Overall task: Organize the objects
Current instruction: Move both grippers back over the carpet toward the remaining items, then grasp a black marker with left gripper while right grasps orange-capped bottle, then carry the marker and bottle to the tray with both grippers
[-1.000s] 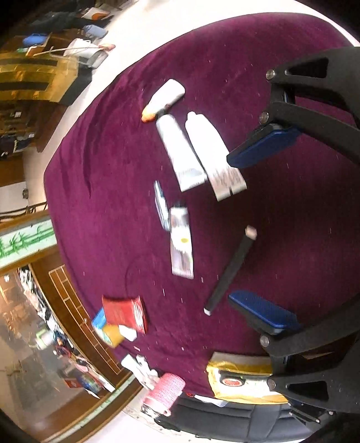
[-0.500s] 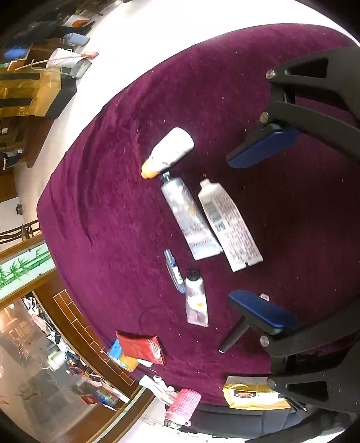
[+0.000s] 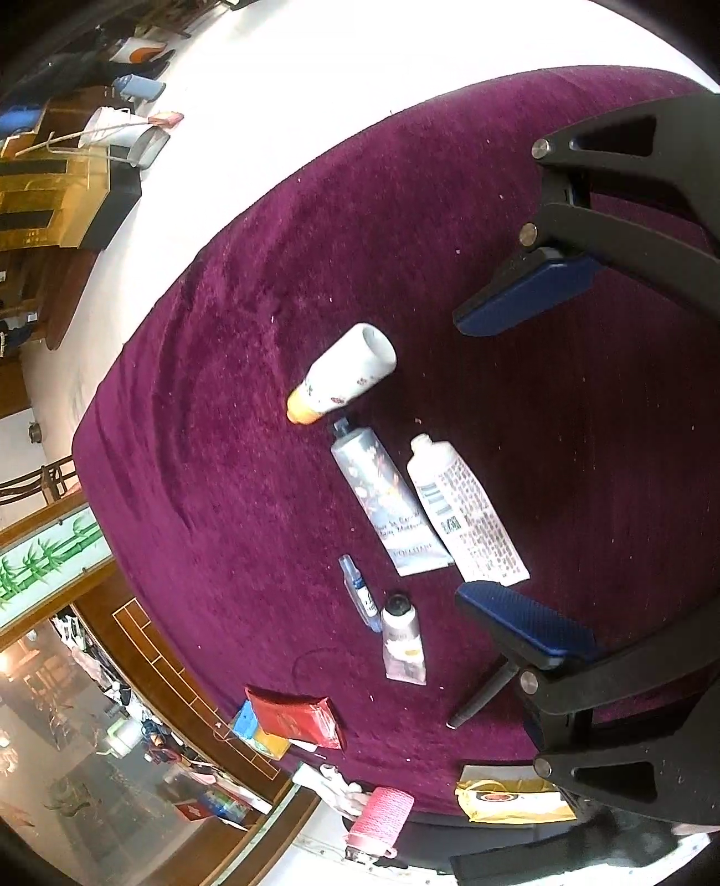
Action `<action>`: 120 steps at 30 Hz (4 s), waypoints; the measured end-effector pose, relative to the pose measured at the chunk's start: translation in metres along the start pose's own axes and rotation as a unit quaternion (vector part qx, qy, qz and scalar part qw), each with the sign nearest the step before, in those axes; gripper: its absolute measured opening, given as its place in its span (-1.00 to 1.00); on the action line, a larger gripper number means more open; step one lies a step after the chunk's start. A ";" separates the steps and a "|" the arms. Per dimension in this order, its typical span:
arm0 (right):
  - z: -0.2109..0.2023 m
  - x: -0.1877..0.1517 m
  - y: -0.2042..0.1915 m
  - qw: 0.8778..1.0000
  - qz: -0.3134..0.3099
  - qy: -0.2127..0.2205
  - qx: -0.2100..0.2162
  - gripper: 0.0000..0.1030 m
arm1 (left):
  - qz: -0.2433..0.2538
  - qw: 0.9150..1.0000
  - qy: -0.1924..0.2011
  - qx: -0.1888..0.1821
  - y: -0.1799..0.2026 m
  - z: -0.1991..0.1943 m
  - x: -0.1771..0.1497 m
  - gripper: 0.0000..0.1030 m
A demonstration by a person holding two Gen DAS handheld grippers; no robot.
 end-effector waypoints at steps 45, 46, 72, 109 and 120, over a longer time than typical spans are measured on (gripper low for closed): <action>0.013 0.039 0.032 0.997 -0.071 -0.019 -0.035 0.76 | 0.030 0.988 0.088 -0.121 -0.021 -0.074 -0.027 -0.78; 0.013 0.046 0.042 0.998 -0.048 -0.015 -0.035 0.76 | 0.026 0.988 0.087 -0.122 -0.024 -0.074 -0.029 -0.78; 0.039 0.039 0.031 0.986 -0.132 -0.067 -0.082 -0.50 | 0.041 0.990 0.066 -0.121 -0.033 -0.062 -0.056 -0.78; 0.011 -0.128 -0.278 0.967 -0.118 -0.150 0.169 -0.52 | -0.067 0.989 0.089 -0.095 -0.279 -0.132 -0.098 -0.77; 0.039 -0.193 -0.379 0.946 -0.189 -0.197 0.174 -0.51 | -0.074 0.992 0.061 -0.080 -0.317 -0.099 -0.089 -0.77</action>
Point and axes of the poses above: each gripper's, at about its wrist camera, not at the fingertips, and z roughly the way its jaws point, y to its right, x to its top, the point moved 9 cm from there along z, roughly the way its jaws point
